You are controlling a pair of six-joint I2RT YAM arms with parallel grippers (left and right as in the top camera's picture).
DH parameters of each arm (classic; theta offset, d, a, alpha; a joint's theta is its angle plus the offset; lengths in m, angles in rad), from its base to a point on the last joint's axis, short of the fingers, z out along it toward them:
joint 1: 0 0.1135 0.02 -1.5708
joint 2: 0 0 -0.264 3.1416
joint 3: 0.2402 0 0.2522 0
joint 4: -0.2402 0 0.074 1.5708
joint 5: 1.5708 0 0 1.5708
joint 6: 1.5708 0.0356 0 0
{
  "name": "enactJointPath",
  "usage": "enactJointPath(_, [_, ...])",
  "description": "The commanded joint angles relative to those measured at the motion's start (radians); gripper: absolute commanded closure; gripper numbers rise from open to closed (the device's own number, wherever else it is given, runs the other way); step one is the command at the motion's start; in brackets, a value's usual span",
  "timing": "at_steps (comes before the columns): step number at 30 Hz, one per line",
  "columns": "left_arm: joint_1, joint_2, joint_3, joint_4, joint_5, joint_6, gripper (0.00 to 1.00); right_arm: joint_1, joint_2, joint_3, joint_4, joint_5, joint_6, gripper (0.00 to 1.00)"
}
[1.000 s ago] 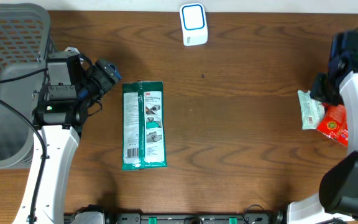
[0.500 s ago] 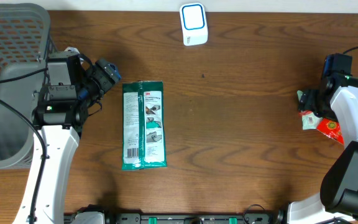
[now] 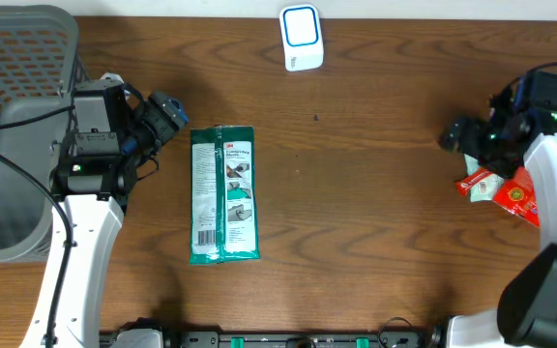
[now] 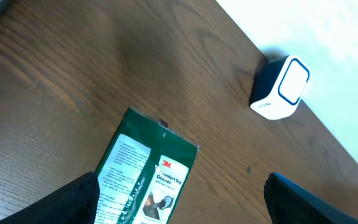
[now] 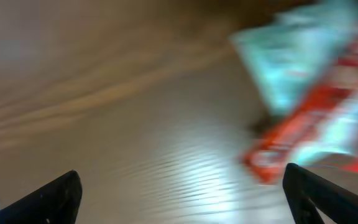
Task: Scan the item barcode
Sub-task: 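Move the right gripper back to centre and the left gripper to the gloves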
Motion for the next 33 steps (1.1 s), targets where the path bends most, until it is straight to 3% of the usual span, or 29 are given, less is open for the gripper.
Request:
enactJointPath(1, [0.003, -0.005, 0.024, -0.003, -0.01, 0.018, 0.15, 0.048, -0.013, -0.002, -0.003, -0.287, -0.003, 0.1])
enactJointPath(8, [0.003, -0.005, 0.024, -0.003, -0.01, 0.018, 0.15, 0.238, -0.013, -0.148, 0.097, -0.187, -0.003, 0.11])
enactJointPath(13, [0.003, -0.005, 0.024, 0.003, -0.01, 0.014, 0.15, 0.37, -0.013, -0.267, 0.309, -0.187, 0.002, 0.1])
enactJointPath(19, [0.003, -0.005, 0.024, 0.001, -0.006, 0.001, 0.15, 0.454, -0.013, -0.287, 0.38, -0.185, 0.008, 0.08])
enactJointPath(22, [0.003, -0.005, 0.024, -0.077, 0.028, 0.002, 0.15, 0.472, -0.013, -0.287, 0.391, -0.179, 0.008, 0.07])
enactJointPath(27, [0.003, -0.005, 0.024, -0.361, 0.027, 0.002, 0.15, 0.475, -0.013, -0.287, 0.393, -0.157, 0.007, 0.07])
enactJointPath(28, [0.003, -0.005, 0.024, -0.409, 0.027, 0.002, 0.02, 0.475, -0.013, -0.287, 0.393, -0.148, 0.007, 0.07])
enactJointPath(33, [0.003, -0.005, 0.024, -0.404, 0.005, 0.002, 0.02, 0.475, -0.013, -0.287, 0.393, -0.142, 0.007, 0.07])
